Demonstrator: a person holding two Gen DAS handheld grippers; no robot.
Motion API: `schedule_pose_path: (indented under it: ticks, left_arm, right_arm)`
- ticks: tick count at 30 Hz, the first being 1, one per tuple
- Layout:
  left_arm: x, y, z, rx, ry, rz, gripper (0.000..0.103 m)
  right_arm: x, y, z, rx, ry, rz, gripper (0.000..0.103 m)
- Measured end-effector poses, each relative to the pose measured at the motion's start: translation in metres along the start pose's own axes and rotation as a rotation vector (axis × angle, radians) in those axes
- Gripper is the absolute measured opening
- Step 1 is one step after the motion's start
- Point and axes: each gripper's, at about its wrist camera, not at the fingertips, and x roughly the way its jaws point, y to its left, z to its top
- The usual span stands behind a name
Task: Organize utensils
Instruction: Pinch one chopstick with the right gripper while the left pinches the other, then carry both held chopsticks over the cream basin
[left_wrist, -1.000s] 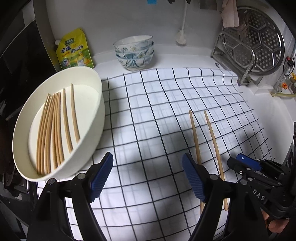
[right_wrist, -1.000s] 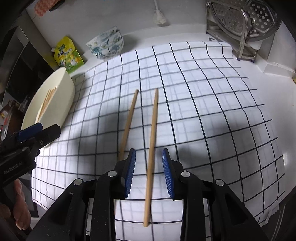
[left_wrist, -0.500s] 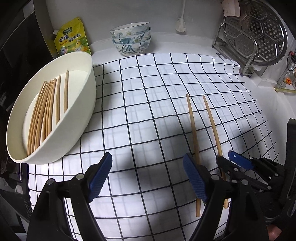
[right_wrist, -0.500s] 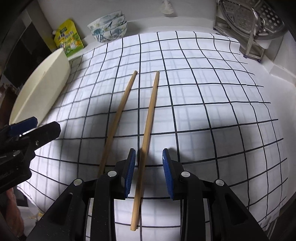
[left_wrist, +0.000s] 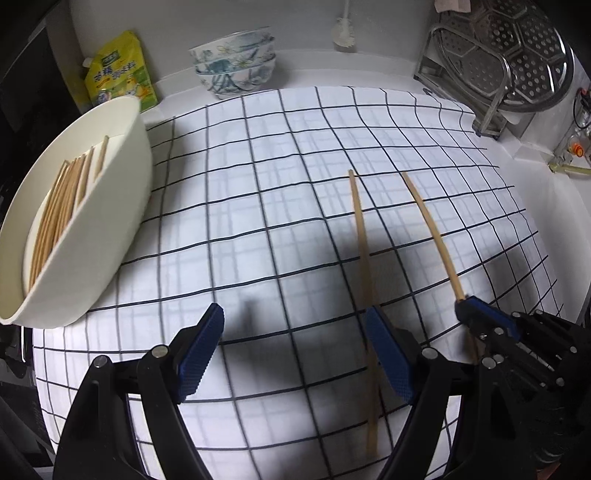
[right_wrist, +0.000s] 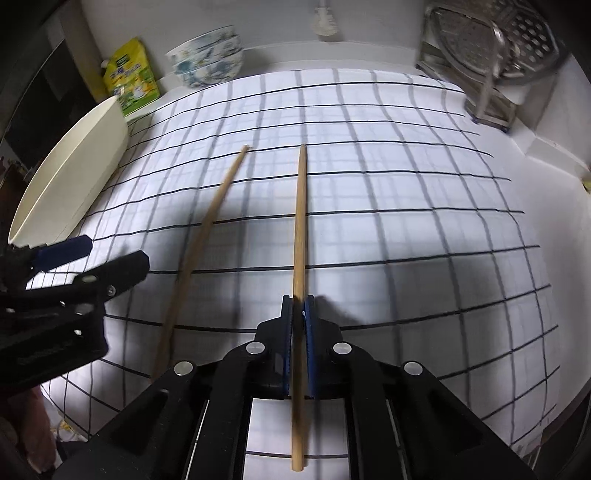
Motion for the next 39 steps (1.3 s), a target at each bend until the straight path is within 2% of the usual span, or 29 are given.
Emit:
schedule_pose_path:
  ticks: [5, 10, 14, 21, 24, 26, 27, 28, 29, 36, 39]
  left_arm:
    - [0.011, -0.014, 0.002, 0.022, -0.005, 0.011, 0.078]
    - [0.019, -0.018, 0.001, 0.021, 0.002, 0.021, 0.078]
    - [0.023, -0.020, 0.000, 0.028, 0.003, 0.033, 0.078]
    - [0.024, -0.021, 0.000, 0.010, -0.006, 0.039, 0.077]
    - [0.024, -0.022, 0.001, -0.009, -0.015, 0.004, 0.063]
    - [0.022, -0.027, 0.002, 0.006, -0.027, -0.003, 0.043]
    - [0.022, -0.029, 0.002, 0.013, -0.030, -0.008, 0.037]
    - [0.021, -0.032, 0.003, 0.020, -0.030, -0.015, 0.024]
    - [0.021, -0.034, 0.003, 0.025, -0.026, -0.024, 0.009]
    - [0.021, -0.026, 0.009, -0.008, 0.018, -0.067, 0.007]
    - [0.014, -0.021, 0.013, -0.015, 0.004, -0.069, 0.007]
  right_arm:
    - [-0.005, -0.028, -0.003, 0.056, 0.002, -0.003, 0.007]
    - [-0.008, -0.038, -0.006, 0.067, 0.007, 0.007, 0.007]
    - [-0.009, -0.042, -0.003, 0.073, 0.005, 0.017, 0.015]
    - [-0.004, -0.034, -0.002, 0.010, -0.015, -0.029, 0.019]
    - [-0.003, -0.025, -0.003, -0.046, -0.032, -0.062, 0.020]
    - [-0.002, -0.023, -0.003, -0.060, -0.035, -0.063, 0.018]
    - [-0.002, -0.023, -0.003, -0.065, -0.035, -0.061, 0.015]
    - [-0.002, -0.023, -0.002, -0.069, -0.035, -0.059, 0.007]
    - [-0.002, -0.023, -0.001, -0.072, -0.031, -0.058, 0.007]
    - [-0.001, -0.031, 0.004, -0.010, -0.017, 0.006, 0.006]
    - [-0.006, -0.029, 0.009, -0.002, -0.025, 0.023, 0.006]
